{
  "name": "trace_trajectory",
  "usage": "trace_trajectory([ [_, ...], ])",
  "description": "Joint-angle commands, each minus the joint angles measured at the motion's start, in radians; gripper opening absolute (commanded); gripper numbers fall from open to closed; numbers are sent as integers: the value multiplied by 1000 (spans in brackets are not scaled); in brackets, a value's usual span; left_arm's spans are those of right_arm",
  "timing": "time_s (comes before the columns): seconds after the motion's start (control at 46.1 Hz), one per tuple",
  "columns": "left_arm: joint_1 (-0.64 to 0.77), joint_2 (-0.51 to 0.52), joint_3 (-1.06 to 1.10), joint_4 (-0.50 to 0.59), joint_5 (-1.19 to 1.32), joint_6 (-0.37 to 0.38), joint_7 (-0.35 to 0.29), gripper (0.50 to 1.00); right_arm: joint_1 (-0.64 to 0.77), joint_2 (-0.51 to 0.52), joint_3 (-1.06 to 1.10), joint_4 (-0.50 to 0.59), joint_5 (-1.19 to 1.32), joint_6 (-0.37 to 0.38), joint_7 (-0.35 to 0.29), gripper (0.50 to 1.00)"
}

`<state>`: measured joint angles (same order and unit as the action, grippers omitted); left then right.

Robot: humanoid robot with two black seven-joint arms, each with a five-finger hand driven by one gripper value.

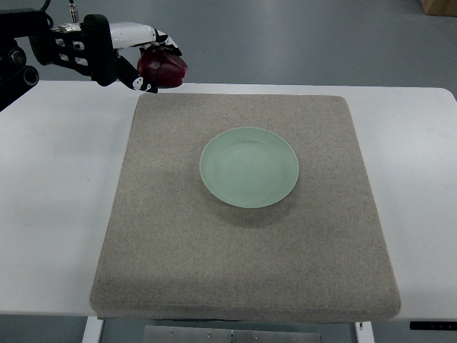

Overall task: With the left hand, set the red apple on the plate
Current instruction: 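Carry the apple with the left hand over the green plate and lower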

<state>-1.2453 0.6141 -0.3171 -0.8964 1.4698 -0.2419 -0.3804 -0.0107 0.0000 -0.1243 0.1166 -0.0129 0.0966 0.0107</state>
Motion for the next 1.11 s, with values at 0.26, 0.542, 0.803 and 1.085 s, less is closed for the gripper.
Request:
trace_trajectory([
  [0.26,-3,-7,-10,-165,-46,-4,2,500,0,0,0,0,-1,0,0,964],
  [0.542,9,-54,1,-243,-49,-4,5,500,0,0,0,0,1,0,0,964],
  [0.803,61,-131,7,-237,-31,9,11,500,0,0,0,0,1,0,0,964],
  [1.085,110,-192,23,-185,-3,16,17,500,0,0,0,0,-1,0,0,962],
])
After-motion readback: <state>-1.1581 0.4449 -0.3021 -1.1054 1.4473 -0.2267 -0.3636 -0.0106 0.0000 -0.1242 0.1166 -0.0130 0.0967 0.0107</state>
